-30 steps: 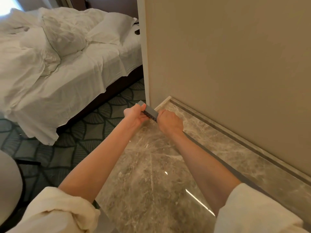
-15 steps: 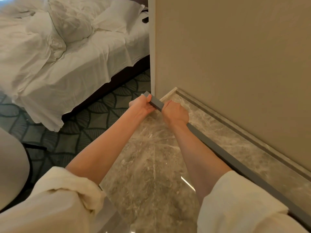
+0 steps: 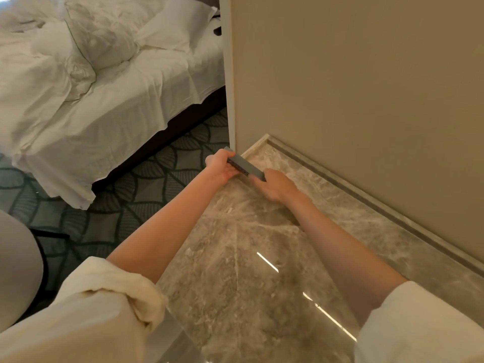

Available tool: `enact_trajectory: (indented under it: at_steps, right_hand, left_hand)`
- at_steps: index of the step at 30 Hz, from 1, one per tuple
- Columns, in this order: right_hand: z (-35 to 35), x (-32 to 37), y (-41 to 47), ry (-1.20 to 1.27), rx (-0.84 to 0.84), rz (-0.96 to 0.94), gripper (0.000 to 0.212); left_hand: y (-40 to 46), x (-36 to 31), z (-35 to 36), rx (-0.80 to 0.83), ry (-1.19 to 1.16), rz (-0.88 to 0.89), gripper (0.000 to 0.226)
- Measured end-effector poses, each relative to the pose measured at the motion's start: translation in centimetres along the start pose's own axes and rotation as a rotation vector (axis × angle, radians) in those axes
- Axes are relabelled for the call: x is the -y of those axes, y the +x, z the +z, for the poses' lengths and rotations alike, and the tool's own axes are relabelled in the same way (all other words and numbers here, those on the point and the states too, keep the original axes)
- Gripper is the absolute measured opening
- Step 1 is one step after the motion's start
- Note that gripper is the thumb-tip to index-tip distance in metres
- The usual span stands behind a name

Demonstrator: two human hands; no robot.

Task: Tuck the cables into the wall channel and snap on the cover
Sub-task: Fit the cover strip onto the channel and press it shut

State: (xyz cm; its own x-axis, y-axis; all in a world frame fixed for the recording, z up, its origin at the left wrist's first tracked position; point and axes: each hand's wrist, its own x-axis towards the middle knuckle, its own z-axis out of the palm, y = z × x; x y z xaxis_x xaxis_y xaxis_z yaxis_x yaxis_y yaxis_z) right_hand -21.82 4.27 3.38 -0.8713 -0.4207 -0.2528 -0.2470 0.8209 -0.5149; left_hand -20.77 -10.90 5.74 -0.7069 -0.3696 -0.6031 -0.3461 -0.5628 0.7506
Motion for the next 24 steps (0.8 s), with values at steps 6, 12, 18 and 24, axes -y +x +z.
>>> enact_trajectory:
  at_steps: [6, 12, 18, 24]
  right_hand:
    - [-2.6, -6.4, -3.5, 0.137, 0.223, 0.104, 0.031]
    - [-2.0, -6.9, -5.8, -0.084, 0.069, 0.056, 0.031]
    - [-1.1, -7.2, -8.4, -0.157, 0.032, -0.032, 0.032]
    - [-1.9, -10.7, -13.1, -0.090, -0.011, -0.034, 0.035]
  left_hand:
    - [0.8, 1.4, -0.1, 0.036, 0.250, 0.127, 0.028]
    - [0.0, 2.6, -0.8, 0.058, 0.788, 0.427, 0.022]
    - [-1.9, 4.8, -0.3, 0.026, 1.190, 0.814, 0.029]
    - [-4.0, 8.1, 1.3, 0.242, 1.522, 1.144, 0.055]
